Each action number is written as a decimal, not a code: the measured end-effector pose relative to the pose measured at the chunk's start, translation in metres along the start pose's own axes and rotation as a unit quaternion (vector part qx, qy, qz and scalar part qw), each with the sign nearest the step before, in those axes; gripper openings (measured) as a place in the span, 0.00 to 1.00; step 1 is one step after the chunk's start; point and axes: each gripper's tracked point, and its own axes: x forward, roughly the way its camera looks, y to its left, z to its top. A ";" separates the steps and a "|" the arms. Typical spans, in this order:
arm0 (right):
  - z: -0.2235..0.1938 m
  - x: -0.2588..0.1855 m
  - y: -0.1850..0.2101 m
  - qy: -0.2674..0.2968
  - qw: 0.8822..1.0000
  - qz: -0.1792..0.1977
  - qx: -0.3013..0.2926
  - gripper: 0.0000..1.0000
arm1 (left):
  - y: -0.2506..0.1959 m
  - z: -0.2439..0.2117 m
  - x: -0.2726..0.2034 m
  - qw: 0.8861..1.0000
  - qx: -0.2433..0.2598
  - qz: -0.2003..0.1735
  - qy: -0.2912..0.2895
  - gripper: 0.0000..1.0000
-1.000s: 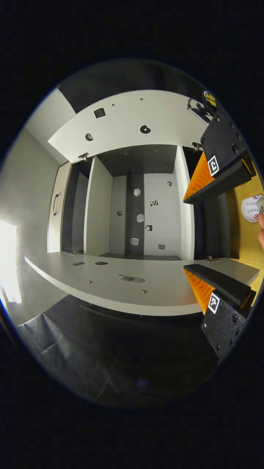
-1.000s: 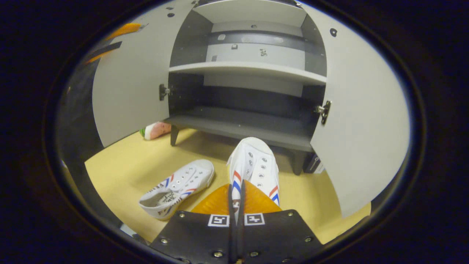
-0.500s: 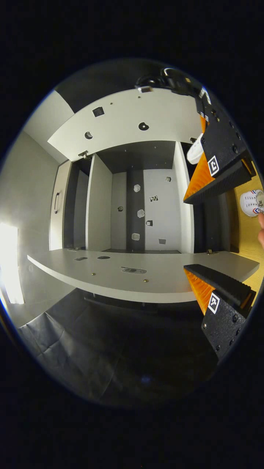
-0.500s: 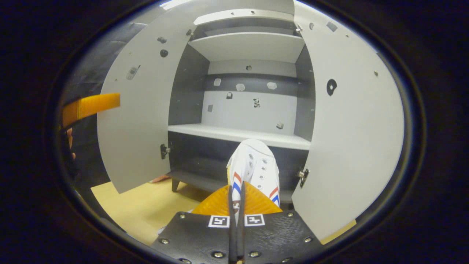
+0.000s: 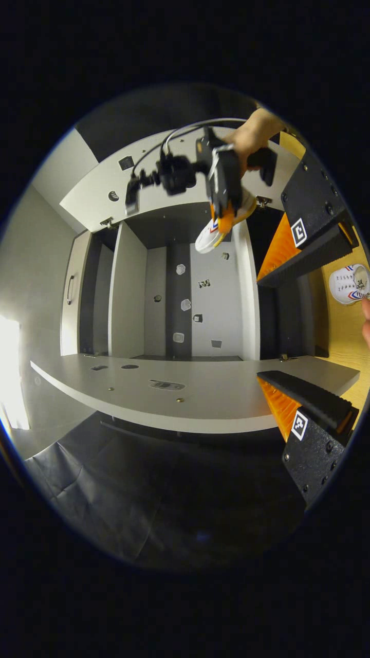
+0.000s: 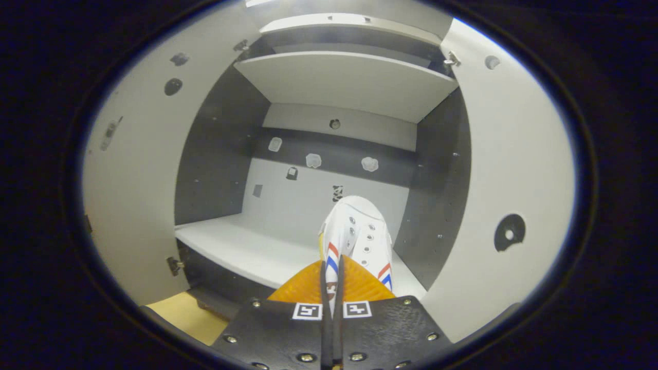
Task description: Grab one shoe with the right hand and put it into the shoe cabinet, grab the other shoe with the left hand and put it into the shoe cabinet; then close the right door with the right hand and the left door with the left hand.
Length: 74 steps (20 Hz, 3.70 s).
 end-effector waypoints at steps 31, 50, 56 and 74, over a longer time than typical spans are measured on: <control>0.101 -0.059 0.012 -0.049 0.997 0.056 0.019 0.61 | -0.046 -0.246 0.006 0.953 -0.030 -0.059 0.295 0.98; 0.105 -0.182 -0.016 -0.113 0.991 0.068 -0.020 0.60 | -0.079 -0.362 -0.010 0.897 -0.098 -0.082 0.422 0.43; 0.101 -0.193 -0.032 -0.116 0.991 0.053 -0.025 0.62 | -0.071 -0.347 -0.006 0.904 -0.077 -0.063 0.416 0.13; 0.067 -0.239 -0.064 -0.138 0.988 0.036 -0.058 0.61 | -0.048 -0.013 0.133 0.992 -0.056 -0.027 0.112 0.12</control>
